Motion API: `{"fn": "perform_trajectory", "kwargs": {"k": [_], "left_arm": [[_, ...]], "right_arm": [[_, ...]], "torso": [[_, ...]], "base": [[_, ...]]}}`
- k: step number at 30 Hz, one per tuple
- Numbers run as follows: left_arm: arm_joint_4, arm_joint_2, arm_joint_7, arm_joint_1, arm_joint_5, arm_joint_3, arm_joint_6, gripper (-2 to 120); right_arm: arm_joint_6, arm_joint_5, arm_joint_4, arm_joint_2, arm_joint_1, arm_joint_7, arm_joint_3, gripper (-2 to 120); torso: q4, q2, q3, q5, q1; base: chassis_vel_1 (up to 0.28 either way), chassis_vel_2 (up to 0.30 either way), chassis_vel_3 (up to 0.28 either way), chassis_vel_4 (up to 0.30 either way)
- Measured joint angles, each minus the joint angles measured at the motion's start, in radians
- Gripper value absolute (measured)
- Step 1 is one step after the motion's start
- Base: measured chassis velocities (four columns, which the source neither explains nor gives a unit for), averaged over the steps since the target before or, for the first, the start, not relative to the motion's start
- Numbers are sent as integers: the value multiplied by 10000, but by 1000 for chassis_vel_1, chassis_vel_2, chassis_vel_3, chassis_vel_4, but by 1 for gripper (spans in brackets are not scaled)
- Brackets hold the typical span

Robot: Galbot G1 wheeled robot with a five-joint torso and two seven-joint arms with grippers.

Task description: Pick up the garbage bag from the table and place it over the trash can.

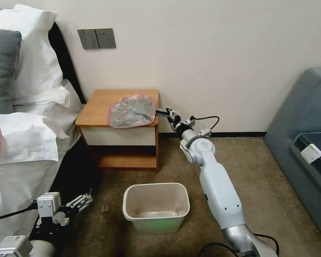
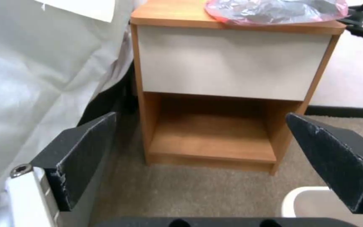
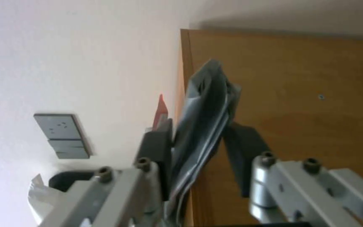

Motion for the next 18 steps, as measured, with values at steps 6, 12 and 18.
{"fn": "perform_trajectory", "kwargs": {"k": [6,12,18], "left_arm": [[0,-3,8,7,16,0,-33,100],[0,-5,16,-11,35,6,-37,100],[1,3,16,-60,47,27,-43,100]], "right_arm": [[38,-28,-38,22,36,-32,16,10],[89,-42,270,-71,-122,88,-63,0],[302,-68,2052,-572,-1113,714,-671,0]], "torso": [[0,0,0,0,0],[1,0,0,0,0],[0,0,-1,2,0]], "base": [[0,0,0,0],[0,0,0,0],[0,0,0,0]]}}
